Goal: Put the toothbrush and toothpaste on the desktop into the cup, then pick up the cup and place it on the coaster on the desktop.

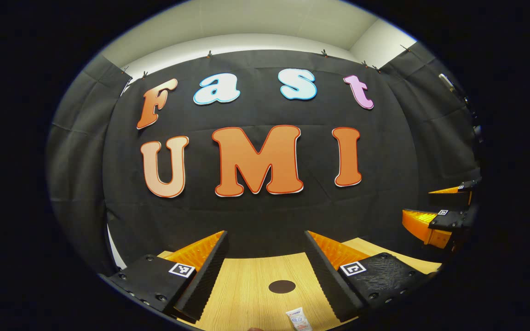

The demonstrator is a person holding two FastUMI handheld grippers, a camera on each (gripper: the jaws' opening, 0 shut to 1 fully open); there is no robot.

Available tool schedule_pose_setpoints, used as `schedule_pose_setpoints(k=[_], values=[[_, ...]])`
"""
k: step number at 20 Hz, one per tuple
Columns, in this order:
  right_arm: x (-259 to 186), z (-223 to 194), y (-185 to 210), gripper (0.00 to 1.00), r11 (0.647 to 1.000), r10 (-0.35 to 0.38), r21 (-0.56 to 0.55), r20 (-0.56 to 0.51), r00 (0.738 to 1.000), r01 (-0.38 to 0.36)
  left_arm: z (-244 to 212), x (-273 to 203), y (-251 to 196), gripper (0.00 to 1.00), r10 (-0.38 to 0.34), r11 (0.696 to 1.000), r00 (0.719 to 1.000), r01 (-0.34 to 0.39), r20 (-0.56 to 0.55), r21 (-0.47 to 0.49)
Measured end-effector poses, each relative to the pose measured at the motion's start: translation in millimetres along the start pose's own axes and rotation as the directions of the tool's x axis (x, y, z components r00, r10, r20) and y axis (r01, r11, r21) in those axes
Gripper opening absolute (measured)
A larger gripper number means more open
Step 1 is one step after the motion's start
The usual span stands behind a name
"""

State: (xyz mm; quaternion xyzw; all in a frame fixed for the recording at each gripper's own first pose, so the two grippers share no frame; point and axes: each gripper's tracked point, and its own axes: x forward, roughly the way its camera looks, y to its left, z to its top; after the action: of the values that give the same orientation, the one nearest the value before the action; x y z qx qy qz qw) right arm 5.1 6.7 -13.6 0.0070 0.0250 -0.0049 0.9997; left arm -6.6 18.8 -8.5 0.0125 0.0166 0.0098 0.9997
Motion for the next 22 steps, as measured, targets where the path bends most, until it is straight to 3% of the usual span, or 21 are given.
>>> schedule_pose_setpoints(k=[12, 22], values=[[9, -36, 4, 0.99, 0.999, 0.013, -0.041, -0.116, 0.993, -0.018, 5, -6, 16, 0.98, 0.038, 0.999, 0.999, -0.038, 0.009, 0.017], [25, -89, 14, 0.99, 0.996, 0.058, -0.04, -0.313, 0.948, -0.074, 4, -24, 36, 0.98, 0.109, 0.993, 0.994, -0.109, 0.001, 0.033]])
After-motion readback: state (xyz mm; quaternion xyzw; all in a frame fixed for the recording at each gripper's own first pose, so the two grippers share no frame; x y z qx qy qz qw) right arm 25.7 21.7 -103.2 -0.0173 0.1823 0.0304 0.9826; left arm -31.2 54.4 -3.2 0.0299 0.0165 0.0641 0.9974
